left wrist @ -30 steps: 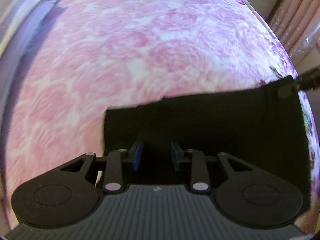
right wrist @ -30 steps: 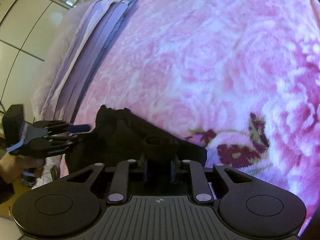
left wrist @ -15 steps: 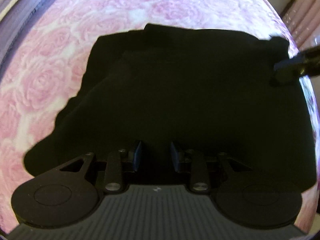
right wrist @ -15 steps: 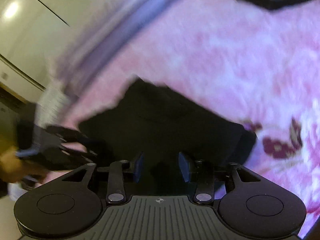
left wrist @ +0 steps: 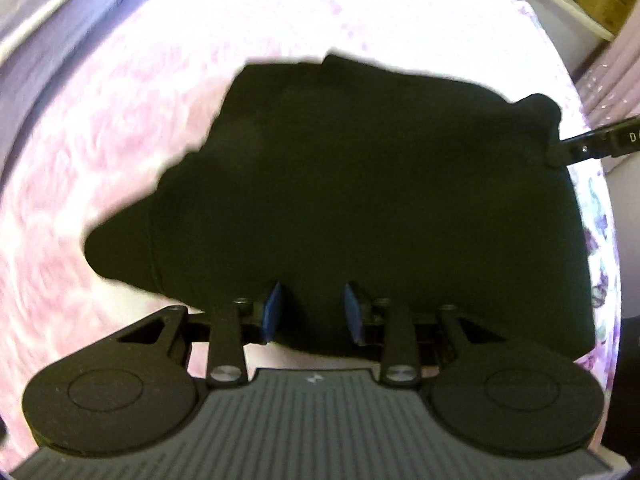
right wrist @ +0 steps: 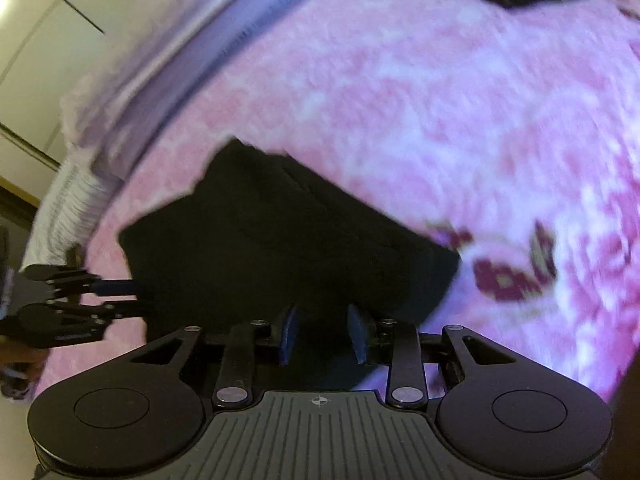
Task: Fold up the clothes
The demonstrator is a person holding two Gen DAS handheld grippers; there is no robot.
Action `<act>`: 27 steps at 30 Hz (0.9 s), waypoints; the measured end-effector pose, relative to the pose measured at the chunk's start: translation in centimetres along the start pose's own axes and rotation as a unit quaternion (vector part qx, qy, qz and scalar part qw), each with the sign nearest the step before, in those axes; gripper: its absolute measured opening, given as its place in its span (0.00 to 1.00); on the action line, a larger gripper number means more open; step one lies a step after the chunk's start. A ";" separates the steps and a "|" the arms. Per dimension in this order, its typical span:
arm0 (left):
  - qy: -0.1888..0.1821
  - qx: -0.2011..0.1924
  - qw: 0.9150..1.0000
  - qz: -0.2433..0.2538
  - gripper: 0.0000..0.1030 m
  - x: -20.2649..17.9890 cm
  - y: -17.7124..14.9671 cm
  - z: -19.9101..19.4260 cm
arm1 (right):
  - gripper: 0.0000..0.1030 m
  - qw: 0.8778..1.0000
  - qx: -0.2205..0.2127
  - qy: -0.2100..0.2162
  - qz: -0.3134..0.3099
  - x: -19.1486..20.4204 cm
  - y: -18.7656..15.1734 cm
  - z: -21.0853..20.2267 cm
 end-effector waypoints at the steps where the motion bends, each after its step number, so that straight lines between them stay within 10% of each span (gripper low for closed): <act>1: 0.001 0.000 1.000 0.000 0.29 -0.1 -0.2 0.5 | 0.31 1.000 0.004 0.004 0.005 -0.3 -0.1 0.4; 7: 0.015 -0.012 1.000 -0.015 0.32 0.4 -0.1 -1.9 | 0.33 0.997 0.008 0.016 -0.075 0.1 3.3 -1.4; 11: 0.026 -0.015 0.997 -0.069 0.36 0.7 -2.6 -4.5 | 0.80 0.989 0.009 0.009 -0.145 -0.8 6.2 -2.3; 16: 0.025 -0.027 0.995 -0.095 0.38 -2.6 -6.1 -6.5 | 0.80 0.991 0.045 0.032 -0.122 -4.7 7.0 -0.6; 27: -0.044 -0.082 0.996 0.008 0.48 -14.0 -4.8 -5.5 | 0.80 0.981 0.094 0.157 -0.071 -9.3 5.4 4.8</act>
Point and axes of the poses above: each gripper's, at about its wrist camera, not at the fingertips, and z roughly the way its jaws point, x to its left, y to its top, the point moved 2 cm from there along z, roughly the way its jaws point, and after that the axes turned 10 degrees about -z, right-handed, at the moved point
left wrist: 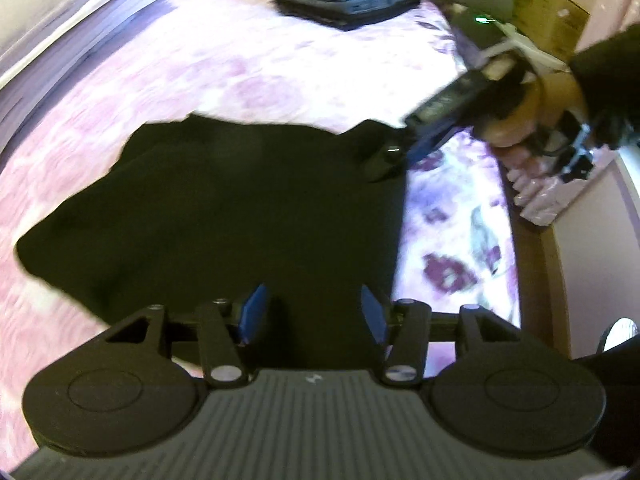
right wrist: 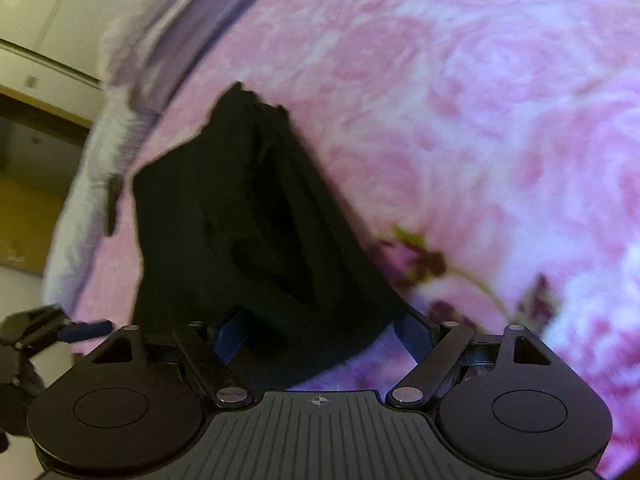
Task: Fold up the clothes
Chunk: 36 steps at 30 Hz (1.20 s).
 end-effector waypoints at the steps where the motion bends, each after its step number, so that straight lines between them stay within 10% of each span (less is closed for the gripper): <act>1: -0.002 0.000 1.000 0.001 0.48 -0.5 0.2 0.2 | 0.79 1.000 -0.002 0.012 0.016 -0.5 0.2 0.0; 3: -0.005 0.002 1.000 -0.001 0.48 -1.0 0.3 0.5 | 0.38 0.999 -0.002 0.031 0.040 -0.9 0.4 0.1; 6: -0.005 0.004 1.000 -0.003 0.48 -1.0 0.1 0.7 | 0.28 0.997 0.000 0.053 0.058 -0.5 0.8 0.0; 15: -0.033 -0.051 0.997 -0.052 0.48 1.8 -1.2 -5.2 | 0.16 0.999 -0.021 0.035 -0.027 14.4 6.1 -4.5; 21: 0.025 -0.107 0.986 -0.125 0.48 6.4 -9.3 -15.1 | 0.15 0.989 0.003 0.034 -0.147 30.4 6.9 -0.5; 30: 0.168 -0.097 0.927 -0.322 0.48 16.5 -31.2 -27.2 | 0.15 0.933 0.122 0.049 -0.334 49.5 -4.5 18.5; 33: 0.187 -0.089 0.903 -0.377 0.48 18.2 -36.4 -28.7 | 0.21 0.905 0.186 0.038 -0.381 51.6 -9.9 26.7; 36: 0.184 -0.089 0.890 -0.408 0.48 19.0 -39.1 -28.6 | 0.28 0.904 0.209 0.056 -0.369 50.9 -11.6 28.7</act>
Point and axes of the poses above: each gripper's, at about its wrist camera, not at the fingertips, and z roughly the way its jaws point, x to its left, y to its top, the point moved 2 cm from there along z, roughly the way its jaws point, and after that the axes turned 10 degrees about -z, right-handed, at the moved point
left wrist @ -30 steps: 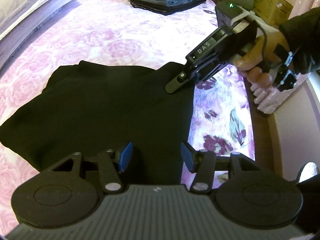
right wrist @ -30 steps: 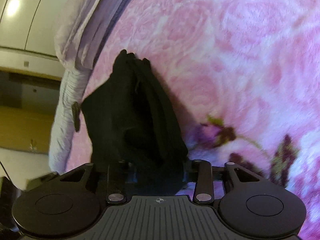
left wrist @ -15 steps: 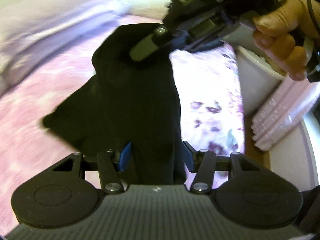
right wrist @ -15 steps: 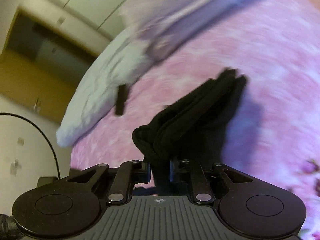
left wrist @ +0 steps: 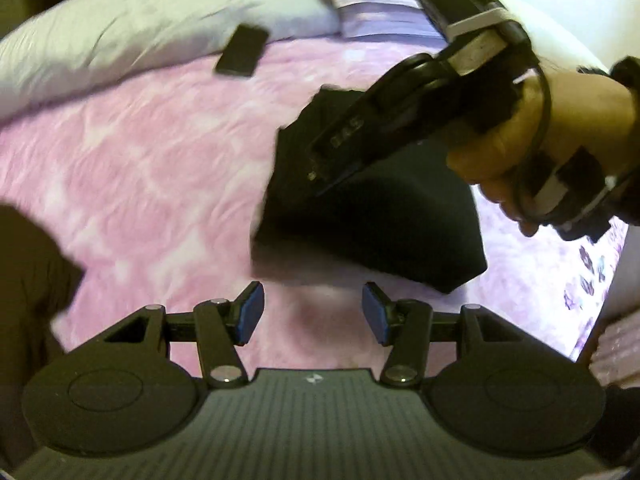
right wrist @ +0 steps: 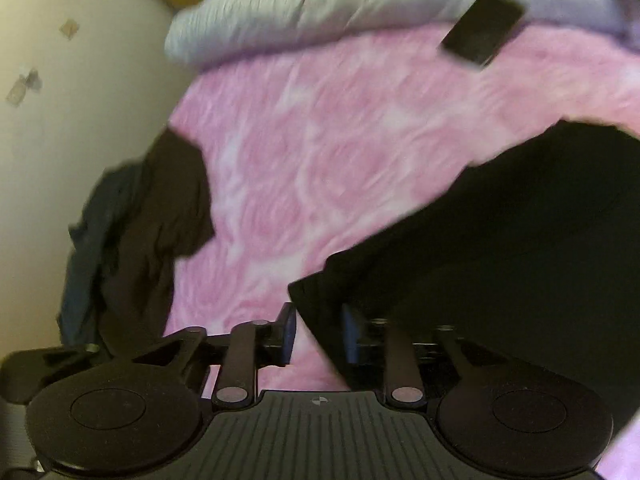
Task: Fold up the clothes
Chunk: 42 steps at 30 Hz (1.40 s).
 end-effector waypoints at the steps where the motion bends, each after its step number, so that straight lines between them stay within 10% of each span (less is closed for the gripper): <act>1: -0.003 0.000 1.000 -0.006 0.48 0.2 -0.2 0.3 | 0.29 1.000 0.004 0.010 0.003 0.0 -0.3 0.7; 5: -0.033 0.002 0.999 -0.006 0.49 -0.2 -0.1 2.1 | 0.65 0.998 -0.039 0.020 0.040 -2.5 -2.6 -3.5; 12: -0.065 -0.003 0.998 -0.008 0.52 -4.4 1.3 7.0 | 0.65 0.976 -0.104 -0.076 0.178 -17.4 -9.8 -13.2; 16: -0.035 -0.013 0.993 -0.111 0.55 -3.9 3.3 9.9 | 0.77 0.960 -0.145 -0.063 0.231 -25.5 -11.6 -14.3; 27: 0.019 -0.059 0.910 -0.410 0.62 0.6 2.3 12.6 | 0.82 0.958 -0.148 0.074 0.234 -35.3 -9.5 -10.1; 32: -0.002 -0.075 0.906 -0.417 0.06 1.6 2.5 12.1 | 0.82 0.961 -0.143 0.100 0.215 -35.5 -8.2 -8.9; 36: 0.001 -0.126 0.899 -0.419 0.05 0.2 0.5 8.5 | 0.82 0.963 -0.142 0.095 0.209 -34.9 -7.6 -9.0; 42: -0.003 -0.095 0.883 -0.460 0.09 2.8 -2.3 13.2 | 0.82 0.970 -0.130 0.092 0.185 -34.7 -7.5 -7.7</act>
Point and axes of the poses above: each gripper's, at about its wrist camera, not at the fingertips, and z roughly the way its jaws point, x to its left, y to its top, the point moved 2 cm from there along z, roughly the way its jaws point, and after that the axes turned 10 degrees about -z, right-handed, at the moved point
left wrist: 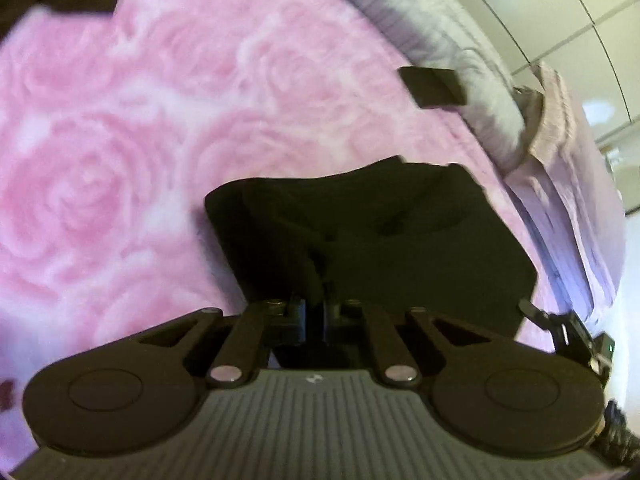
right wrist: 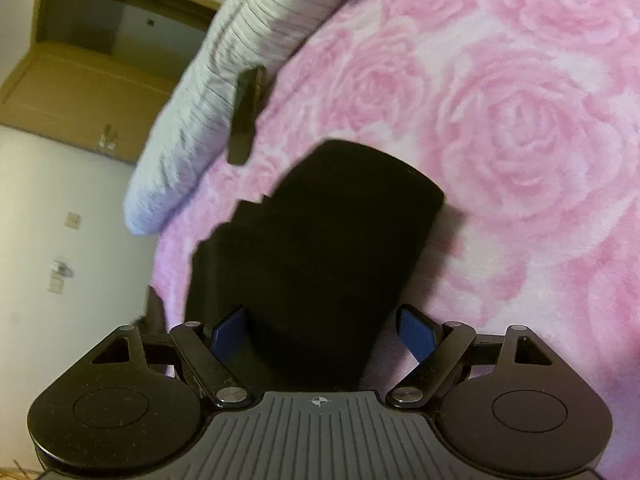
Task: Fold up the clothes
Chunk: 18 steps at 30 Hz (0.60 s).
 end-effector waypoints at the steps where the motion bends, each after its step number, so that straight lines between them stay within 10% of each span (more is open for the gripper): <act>1: -0.001 0.001 1.000 0.005 0.11 0.0 0.1 0.1 | 0.82 1.000 -0.004 0.001 0.000 -0.1 0.0 0.1; 10: 0.043 -0.001 0.999 0.000 0.53 0.4 0.2 -0.8 | 0.81 0.998 -0.058 0.027 0.018 -1.0 0.1 1.6; 12: 0.039 0.006 0.999 0.004 0.50 0.8 0.4 0.0 | 0.49 0.998 -0.054 0.018 0.025 -0.8 0.3 2.0; 18: 0.025 0.037 0.995 0.091 0.21 -1.8 0.9 0.7 | 0.30 0.997 -0.069 0.041 0.022 1.4 1.5 -1.2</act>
Point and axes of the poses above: each gripper's, at about its wrist camera, not at the fingertips, and z roughly the way its jaws point, x to its left, y to its top, the point moved 2 cm from there along z, roughly the way its jaws point, and after that the axes turned 10 degrees about -z, right-handed, at the moved point
